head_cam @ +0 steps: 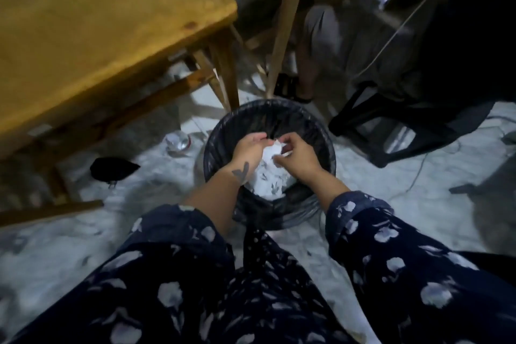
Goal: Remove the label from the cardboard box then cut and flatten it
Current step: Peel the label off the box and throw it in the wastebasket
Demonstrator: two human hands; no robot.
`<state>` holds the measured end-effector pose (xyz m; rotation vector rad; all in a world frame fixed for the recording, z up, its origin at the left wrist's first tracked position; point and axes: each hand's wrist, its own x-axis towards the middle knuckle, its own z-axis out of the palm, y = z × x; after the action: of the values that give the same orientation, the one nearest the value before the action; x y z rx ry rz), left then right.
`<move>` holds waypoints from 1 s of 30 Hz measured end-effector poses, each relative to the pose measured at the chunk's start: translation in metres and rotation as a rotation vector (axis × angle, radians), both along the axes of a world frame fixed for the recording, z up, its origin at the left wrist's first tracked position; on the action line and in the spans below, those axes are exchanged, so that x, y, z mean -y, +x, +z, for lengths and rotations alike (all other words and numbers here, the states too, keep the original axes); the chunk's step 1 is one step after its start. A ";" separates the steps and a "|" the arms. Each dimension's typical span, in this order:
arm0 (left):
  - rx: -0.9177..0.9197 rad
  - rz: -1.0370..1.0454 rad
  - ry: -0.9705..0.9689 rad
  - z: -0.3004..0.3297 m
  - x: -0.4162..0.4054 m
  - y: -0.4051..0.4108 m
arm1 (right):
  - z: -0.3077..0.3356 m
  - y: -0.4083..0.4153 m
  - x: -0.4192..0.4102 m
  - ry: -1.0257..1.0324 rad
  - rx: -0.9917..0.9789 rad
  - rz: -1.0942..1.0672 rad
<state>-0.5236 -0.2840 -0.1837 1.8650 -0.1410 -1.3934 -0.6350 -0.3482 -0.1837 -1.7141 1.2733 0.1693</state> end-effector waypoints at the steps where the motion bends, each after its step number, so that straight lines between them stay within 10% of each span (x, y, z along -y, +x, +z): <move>1: -0.040 0.024 0.004 -0.002 0.000 -0.002 | -0.004 0.000 -0.002 0.025 0.003 -0.077; 30: 0.342 -0.363 0.118 0.004 -0.023 0.011 | 0.014 0.010 -0.002 -0.210 -0.395 0.069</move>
<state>-0.5124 -0.2611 -0.1801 2.2475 -0.6060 -1.3224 -0.6249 -0.3458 -0.1693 -1.9709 1.5629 0.4458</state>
